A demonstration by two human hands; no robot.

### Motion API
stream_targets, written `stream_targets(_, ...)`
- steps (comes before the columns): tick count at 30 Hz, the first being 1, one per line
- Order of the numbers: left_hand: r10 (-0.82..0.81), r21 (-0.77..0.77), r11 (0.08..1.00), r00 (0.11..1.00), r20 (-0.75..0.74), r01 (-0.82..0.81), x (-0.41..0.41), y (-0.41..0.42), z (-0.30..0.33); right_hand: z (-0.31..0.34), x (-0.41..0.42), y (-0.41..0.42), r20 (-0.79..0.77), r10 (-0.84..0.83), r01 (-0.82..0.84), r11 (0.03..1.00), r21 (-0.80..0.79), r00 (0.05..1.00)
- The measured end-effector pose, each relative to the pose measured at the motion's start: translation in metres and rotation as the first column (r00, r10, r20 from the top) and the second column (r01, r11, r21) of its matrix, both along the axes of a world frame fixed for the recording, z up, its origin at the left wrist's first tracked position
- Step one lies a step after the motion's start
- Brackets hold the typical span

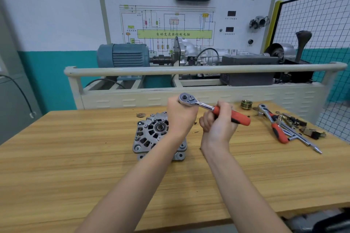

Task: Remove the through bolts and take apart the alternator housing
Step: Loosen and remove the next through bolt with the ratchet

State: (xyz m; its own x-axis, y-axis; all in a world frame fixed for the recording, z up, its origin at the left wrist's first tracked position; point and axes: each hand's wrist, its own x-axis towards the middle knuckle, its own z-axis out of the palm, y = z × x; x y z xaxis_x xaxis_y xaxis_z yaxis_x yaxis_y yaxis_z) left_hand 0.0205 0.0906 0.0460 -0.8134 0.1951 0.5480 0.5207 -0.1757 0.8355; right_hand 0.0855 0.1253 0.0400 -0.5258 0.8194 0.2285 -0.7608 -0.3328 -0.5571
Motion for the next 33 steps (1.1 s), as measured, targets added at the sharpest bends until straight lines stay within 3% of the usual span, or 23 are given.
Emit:
stream_targets(4, -0.106, -0.222, 0.971, 0.990, -0.091, 0.083, -0.001, -0.008, 0.004, 0.024, -0.008, 0.035, 0.115, 0.216, -0.217, 0.976, 0.000, 0.970)
stream_targets(7, -0.341, -0.368, 0.881, 0.938, -0.058, 0.298, -0.006, -0.020, 0.015, 0.046, -0.018, 0.061, 0.267, 0.465, -0.502, 0.861, 0.086, 0.844)
stream_targets(10, -0.496, -0.445, 0.780, 0.868, -0.008, 0.441, -0.015, -0.025, 0.023, 0.057, -0.031, 0.072, 0.355, 0.565, -0.636, 0.761, 0.125, 0.745)
stream_targets(12, -0.503, -0.420, 0.779, 0.864, 0.027, 0.467, -0.016, -0.022, 0.021, 0.058, -0.035, 0.070, 0.352, 0.569, -0.642, 0.755, 0.135, 0.743)
stream_targets(14, -0.446, -0.363, 0.829, 0.895, 0.033, 0.426, -0.016, -0.017, 0.016, 0.052, -0.034, 0.063, 0.299, 0.521, -0.572, 0.813, 0.110, 0.799)
stream_targets(18, -0.218, -0.233, 0.950, 0.976, -0.022, 0.207, -0.011, -0.006, 0.009, 0.027, -0.018, 0.038, 0.139, 0.181, -0.181, 0.983, -0.014, 0.974)
stream_targets(20, -0.075, -0.125, 0.989, 0.997, 0.000, 0.075, -0.005, 0.001, 0.006, 0.011, -0.010, 0.020, 0.061, 0.026, -0.024, 0.999, -0.031, 0.998)
stream_targets(22, 0.025, -0.042, 0.999, 0.999, 0.034, -0.024, -0.002, 0.007, 0.004, 0.000, -0.005, 0.006, 0.000, -0.027, 0.027, 1.000, -0.013, 1.000)
stream_targets(25, 0.022, -0.034, 0.999, 0.999, 0.038, -0.021, -0.003, 0.007, 0.002, 0.004, -0.004, 0.009, 0.024, 0.012, -0.012, 1.000, -0.007, 1.000)
stream_targets(28, -0.106, -0.163, 0.982, 0.994, -0.036, 0.099, -0.007, -0.006, 0.005, 0.023, -0.010, 0.030, 0.150, 0.153, -0.157, 0.988, 0.015, 0.977)
stream_targets(31, -0.333, -0.393, 0.877, 0.939, -0.083, 0.276, -0.018, -0.023, 0.013, 0.046, -0.019, 0.051, 0.298, 0.394, -0.443, 0.889, 0.114, 0.869)
stream_targets(33, -0.469, -0.455, 0.796, 0.882, -0.045, 0.400, -0.023, -0.029, 0.019, 0.056, -0.027, 0.060, 0.351, 0.506, -0.578, 0.804, 0.140, 0.788)
